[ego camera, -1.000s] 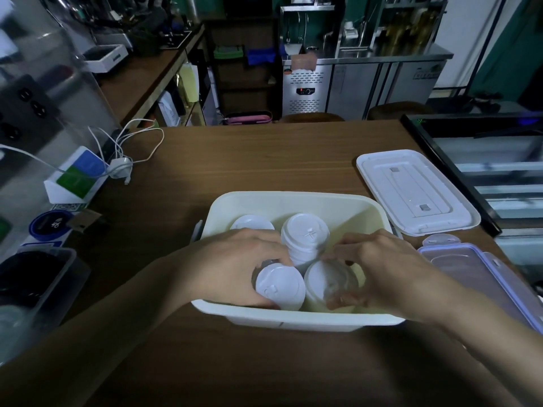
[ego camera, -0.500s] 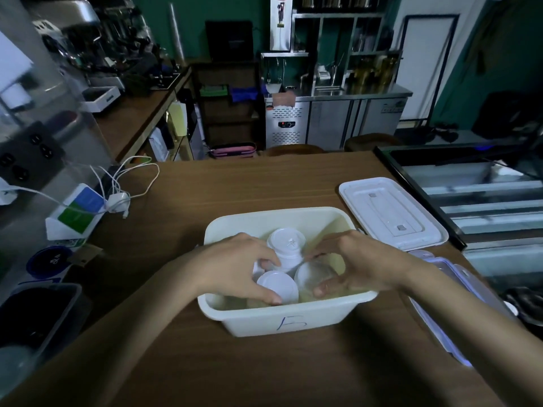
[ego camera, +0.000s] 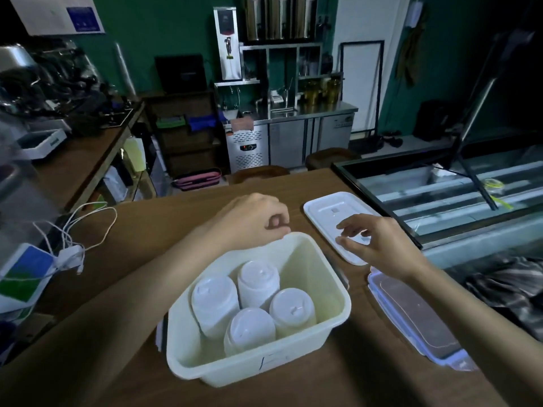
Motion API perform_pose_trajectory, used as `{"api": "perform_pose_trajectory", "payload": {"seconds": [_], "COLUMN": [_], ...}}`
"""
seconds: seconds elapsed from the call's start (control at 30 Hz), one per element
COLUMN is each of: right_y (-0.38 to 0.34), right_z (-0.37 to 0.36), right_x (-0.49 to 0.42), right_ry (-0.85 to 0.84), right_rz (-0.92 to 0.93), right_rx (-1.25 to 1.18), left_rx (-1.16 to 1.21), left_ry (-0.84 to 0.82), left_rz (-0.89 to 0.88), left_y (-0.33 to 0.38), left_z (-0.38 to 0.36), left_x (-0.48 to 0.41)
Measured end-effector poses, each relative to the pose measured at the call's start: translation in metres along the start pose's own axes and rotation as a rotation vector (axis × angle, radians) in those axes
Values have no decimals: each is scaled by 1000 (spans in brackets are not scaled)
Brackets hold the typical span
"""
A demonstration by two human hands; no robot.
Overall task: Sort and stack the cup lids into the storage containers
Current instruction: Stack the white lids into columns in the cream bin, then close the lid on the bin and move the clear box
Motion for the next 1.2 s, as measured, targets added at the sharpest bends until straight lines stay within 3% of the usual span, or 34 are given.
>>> {"api": "perform_pose_trajectory", "payload": {"seconds": [0.3, 0.67, 0.83, 1.2], "right_y": [83, 127, 129, 90], "right_z": [-47, -119, -122, -121], "right_x": [-62, -115, -127, -132], "right_ry": [-65, -42, 10, -125], "right_rz": [-157, -265, -188, -114], "right_rx": [166, 401, 356, 378], "left_rx": [-100, -262, -112, -254], "left_ry": [-232, -674, -496, -410], "left_rz": [-79, -187, -200, -316], "left_y": [-56, -121, -143, -128], "left_z": [-54, -208, -222, -159], "left_x": [-116, -186, -200, -141]}}
Point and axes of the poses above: each hand's wrist, its own x-axis away from the middle knuckle, its own z-axis out of the back of the hand, y = z × x, the point moved 10 cm from there along -x, towards the middle knuckle, and after that the axes turned 10 degrees about -z, right-handed, at the moved point
